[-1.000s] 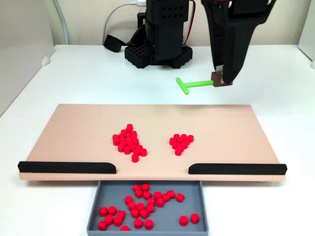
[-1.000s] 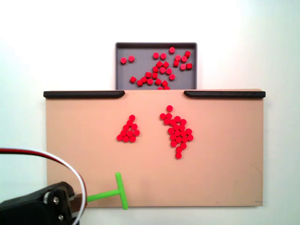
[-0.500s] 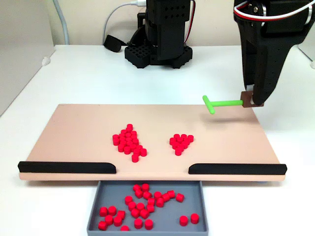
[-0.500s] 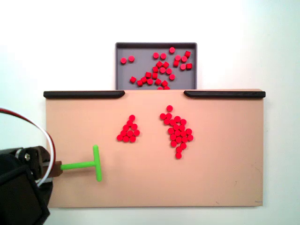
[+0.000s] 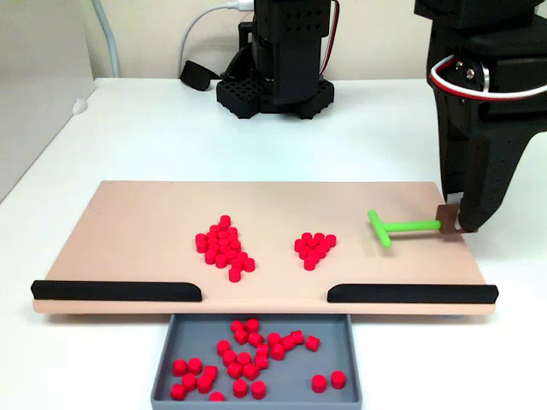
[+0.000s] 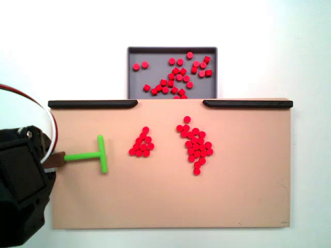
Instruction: Push granules from left to the grey container
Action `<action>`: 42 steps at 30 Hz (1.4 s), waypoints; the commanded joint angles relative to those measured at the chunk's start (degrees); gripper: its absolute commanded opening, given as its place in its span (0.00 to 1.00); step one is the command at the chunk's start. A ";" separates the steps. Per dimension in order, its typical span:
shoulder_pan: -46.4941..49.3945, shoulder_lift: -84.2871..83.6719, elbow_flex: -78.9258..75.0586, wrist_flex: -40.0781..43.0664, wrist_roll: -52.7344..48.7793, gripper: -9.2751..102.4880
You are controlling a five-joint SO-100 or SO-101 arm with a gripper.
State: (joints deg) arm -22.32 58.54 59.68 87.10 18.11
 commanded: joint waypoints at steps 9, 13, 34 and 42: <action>2.11 -1.93 -2.11 -0.18 0.35 0.08; 2.90 -1.85 -2.02 -0.18 -0.26 0.08; 8.79 -0.44 -1.05 0.44 -8.53 0.08; 10.20 -0.53 -1.05 0.53 -15.03 0.08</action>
State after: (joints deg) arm -13.10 56.34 58.89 87.45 5.27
